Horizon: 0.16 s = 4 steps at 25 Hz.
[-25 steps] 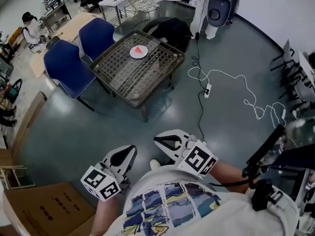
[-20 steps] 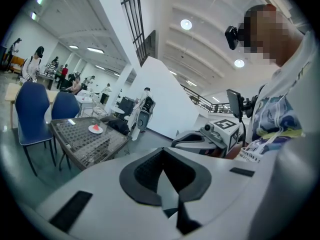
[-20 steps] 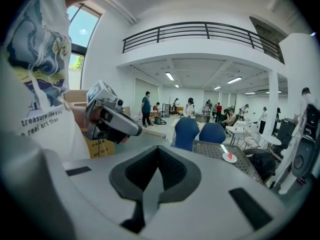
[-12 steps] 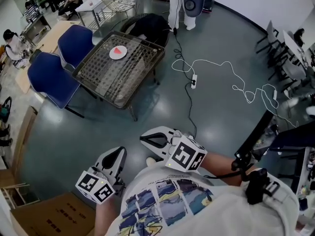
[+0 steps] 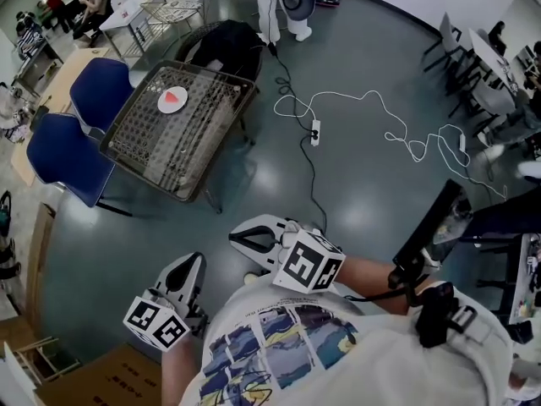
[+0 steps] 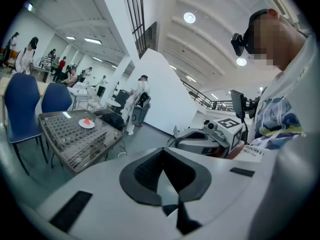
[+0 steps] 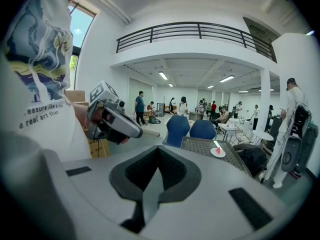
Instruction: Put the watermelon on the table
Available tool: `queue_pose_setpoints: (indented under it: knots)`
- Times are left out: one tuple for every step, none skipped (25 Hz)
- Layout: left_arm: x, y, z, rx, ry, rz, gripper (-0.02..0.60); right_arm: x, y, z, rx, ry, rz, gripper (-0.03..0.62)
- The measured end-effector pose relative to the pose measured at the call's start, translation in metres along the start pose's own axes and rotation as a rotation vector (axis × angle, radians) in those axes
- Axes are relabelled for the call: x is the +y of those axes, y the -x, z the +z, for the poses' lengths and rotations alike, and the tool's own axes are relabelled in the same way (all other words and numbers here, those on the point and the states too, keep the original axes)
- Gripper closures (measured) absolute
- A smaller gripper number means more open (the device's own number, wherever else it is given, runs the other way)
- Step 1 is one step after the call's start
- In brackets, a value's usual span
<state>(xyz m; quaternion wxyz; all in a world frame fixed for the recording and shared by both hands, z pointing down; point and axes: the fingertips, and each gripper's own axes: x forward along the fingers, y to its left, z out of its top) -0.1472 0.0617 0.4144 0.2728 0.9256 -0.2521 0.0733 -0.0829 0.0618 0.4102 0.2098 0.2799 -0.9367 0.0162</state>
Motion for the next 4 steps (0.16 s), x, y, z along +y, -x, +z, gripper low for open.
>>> queue_pose_setpoints:
  knots:
    - [0.002, -0.012, 0.005, 0.005, -0.001, 0.001, 0.572, -0.012, 0.003, -0.002, 0.001, -0.003, -0.001, 0.583]
    - [0.003, -0.025, 0.009, 0.010, -0.002, 0.002, 0.572, -0.025, 0.007, -0.005, 0.002, -0.007, -0.004, 0.583]
    - [0.005, -0.037, 0.013, 0.016, -0.003, 0.002, 0.572, -0.037, 0.011, -0.008, 0.003, -0.011, -0.006, 0.583]
    - [0.007, -0.050, 0.018, 0.022, -0.004, 0.002, 0.572, -0.049, 0.015, -0.011, 0.004, -0.015, -0.009, 0.583]
